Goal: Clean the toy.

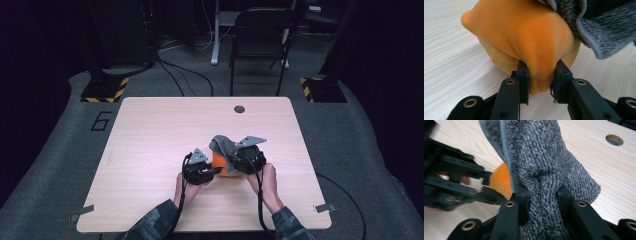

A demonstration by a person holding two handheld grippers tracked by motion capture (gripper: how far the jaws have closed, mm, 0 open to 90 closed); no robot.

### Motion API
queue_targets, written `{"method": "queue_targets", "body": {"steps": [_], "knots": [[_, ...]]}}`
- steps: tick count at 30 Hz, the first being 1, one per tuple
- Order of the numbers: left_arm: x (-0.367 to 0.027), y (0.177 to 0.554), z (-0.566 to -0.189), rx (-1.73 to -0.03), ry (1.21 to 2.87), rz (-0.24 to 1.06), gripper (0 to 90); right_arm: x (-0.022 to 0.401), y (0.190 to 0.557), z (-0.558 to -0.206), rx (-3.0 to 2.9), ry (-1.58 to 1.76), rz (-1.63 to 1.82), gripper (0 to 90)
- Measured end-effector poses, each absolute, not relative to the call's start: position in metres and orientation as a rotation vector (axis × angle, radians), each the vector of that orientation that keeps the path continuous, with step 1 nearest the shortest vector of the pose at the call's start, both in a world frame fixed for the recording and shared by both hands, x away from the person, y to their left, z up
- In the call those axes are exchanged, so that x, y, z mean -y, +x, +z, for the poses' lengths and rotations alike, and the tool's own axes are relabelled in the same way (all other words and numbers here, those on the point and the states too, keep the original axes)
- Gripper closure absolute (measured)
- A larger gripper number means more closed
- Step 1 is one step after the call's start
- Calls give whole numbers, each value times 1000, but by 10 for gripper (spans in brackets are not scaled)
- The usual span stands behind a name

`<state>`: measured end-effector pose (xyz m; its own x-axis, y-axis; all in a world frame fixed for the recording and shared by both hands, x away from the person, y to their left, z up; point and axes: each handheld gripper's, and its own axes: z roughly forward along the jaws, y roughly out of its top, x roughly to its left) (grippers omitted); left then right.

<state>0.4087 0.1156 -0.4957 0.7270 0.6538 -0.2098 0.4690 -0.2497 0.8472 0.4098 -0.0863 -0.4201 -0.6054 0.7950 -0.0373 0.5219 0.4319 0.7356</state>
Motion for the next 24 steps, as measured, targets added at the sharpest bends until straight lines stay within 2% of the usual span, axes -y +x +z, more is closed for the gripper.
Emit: {"method": "queue_targets", "body": {"steps": [9, 17, 24], "knots": [[-112, 406, -495, -832, 1931, 255, 708, 107, 411, -423, -2298, 1142, 938, 700], [-112, 407, -495, -812, 1947, 266, 704, 138, 424, -440, -2307, 1268, 866, 699], [-113, 409, -496, -825, 1934, 246, 696, 158, 442, -481, -2314, 1388, 707, 694]]}}
